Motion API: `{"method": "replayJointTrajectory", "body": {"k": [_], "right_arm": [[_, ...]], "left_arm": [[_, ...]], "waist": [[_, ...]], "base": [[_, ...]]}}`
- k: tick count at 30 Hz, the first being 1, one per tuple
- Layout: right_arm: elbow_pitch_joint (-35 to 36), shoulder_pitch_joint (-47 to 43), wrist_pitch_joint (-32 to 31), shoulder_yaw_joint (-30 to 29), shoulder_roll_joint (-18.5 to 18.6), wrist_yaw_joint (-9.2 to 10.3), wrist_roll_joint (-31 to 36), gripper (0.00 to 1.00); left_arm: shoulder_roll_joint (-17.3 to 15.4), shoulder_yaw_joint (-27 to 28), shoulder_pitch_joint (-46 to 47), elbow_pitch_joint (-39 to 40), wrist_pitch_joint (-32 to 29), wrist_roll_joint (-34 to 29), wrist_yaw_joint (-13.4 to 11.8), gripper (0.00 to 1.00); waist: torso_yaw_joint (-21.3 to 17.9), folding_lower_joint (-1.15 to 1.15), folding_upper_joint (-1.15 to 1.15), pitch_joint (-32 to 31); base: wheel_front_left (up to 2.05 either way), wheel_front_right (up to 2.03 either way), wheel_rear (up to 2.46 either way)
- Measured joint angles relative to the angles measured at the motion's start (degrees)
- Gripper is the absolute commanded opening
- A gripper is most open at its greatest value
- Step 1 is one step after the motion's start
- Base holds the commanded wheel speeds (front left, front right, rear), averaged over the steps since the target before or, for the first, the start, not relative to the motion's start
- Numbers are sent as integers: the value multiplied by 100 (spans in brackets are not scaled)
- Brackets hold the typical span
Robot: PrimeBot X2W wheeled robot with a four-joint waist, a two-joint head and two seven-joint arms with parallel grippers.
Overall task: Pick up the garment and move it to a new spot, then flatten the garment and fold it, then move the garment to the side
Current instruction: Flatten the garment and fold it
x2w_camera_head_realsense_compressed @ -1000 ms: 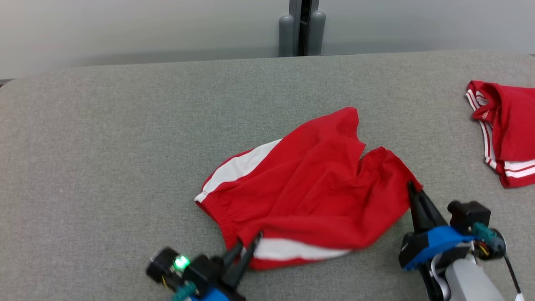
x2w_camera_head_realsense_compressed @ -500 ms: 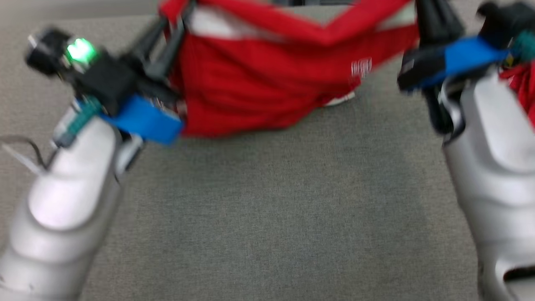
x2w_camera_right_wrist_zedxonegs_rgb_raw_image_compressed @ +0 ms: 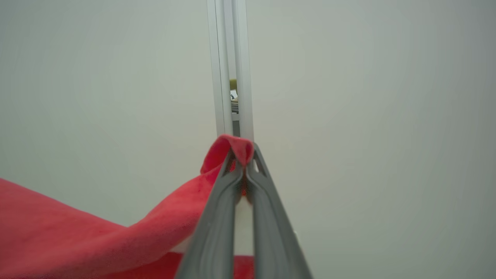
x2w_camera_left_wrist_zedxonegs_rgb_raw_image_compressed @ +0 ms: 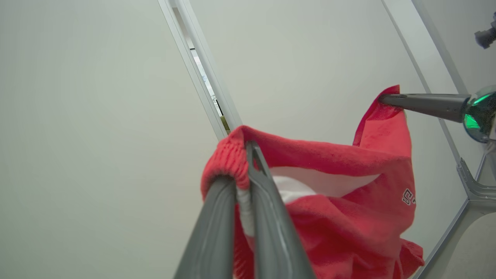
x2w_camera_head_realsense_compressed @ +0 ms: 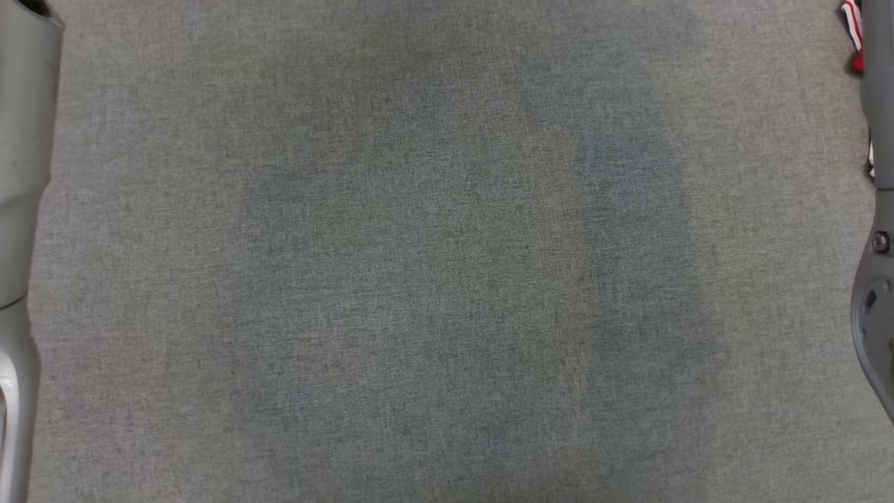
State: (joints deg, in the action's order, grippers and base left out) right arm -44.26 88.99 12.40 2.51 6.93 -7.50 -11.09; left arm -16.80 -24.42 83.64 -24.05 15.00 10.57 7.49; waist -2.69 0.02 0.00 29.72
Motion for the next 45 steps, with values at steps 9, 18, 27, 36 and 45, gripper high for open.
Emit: {"method": "replayJointTrajectory", "body": {"k": [9, 18, 27, 36, 45], "right_arm": [[-460, -645, 231, 78, -33, 0, 12, 0], [121, -3065, 254, 44, 100, 0, -223, 0], [1118, -5562, 257, 164, 158, 0, -591, 0], [2210, -7670, 65, -105, 122, 0, -1018, 0], [3563, -9051, -469, -625, -81, 0, -1171, 0]], "left_arm": [[107, 24, -902, 227, 2, 145, 0, 0], [483, 299, -3541, 1159, 3, 37, -33, 0], [622, 162, -6003, 1651, 3, -70, -26, 0], [839, -32, -7564, 1783, 3, -79, -19, 0], [861, -320, -8240, 1791, 2, -79, -18, 0]], "waist": [[22, -1, 0, 142], [86, -2, 0, -154], [80, -4, 0, -754], [144, -4, 0, -1389], [315, -4, 0, -1744]], "base": [[0, 0, 0], [0, 0, 0], [0, 0, 0], [0, 0, 0], [0, 0, 0]]}}
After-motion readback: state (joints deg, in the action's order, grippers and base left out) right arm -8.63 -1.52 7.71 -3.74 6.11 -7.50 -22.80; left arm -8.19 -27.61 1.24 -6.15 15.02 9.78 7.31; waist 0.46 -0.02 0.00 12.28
